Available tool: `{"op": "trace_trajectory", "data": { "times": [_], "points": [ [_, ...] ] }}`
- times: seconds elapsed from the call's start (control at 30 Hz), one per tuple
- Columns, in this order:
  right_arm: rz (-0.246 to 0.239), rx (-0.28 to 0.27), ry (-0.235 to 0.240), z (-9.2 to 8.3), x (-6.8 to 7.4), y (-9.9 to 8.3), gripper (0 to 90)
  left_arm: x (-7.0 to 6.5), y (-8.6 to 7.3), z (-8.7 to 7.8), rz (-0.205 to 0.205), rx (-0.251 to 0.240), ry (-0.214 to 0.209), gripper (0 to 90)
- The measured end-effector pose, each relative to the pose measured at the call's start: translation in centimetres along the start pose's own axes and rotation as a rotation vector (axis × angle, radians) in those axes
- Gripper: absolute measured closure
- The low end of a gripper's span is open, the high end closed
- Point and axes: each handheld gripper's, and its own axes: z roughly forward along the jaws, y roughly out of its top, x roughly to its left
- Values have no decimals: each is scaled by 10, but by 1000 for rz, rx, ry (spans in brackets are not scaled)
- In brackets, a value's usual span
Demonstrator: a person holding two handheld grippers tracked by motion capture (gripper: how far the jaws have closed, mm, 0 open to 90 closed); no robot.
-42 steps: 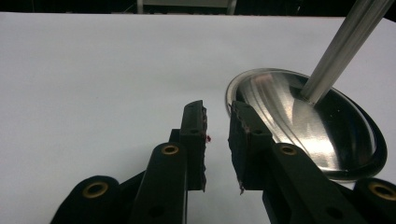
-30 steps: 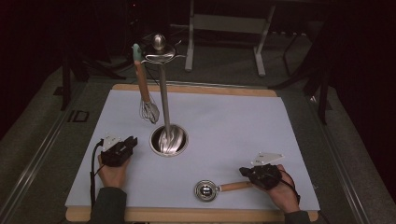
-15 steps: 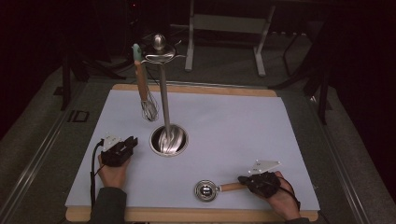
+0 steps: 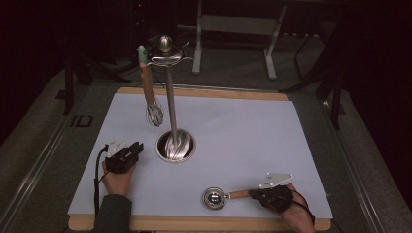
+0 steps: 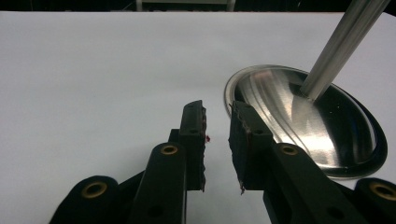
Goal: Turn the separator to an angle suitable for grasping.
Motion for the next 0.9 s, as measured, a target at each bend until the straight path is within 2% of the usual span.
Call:
{"op": "trace_trajectory", "data": {
  "times": [0.4,0.57,0.9],
  "points": [
    [-5,20,10,4,1,-4,897,0,0,0,3,2,2,754],
    [1,35,-42,5,-2,-4,896,-1,0,0,6,4,5,754],
    [39,33,-67,13,-11,2,895,-1,0,1,4,5,6,754]
  ]
}}
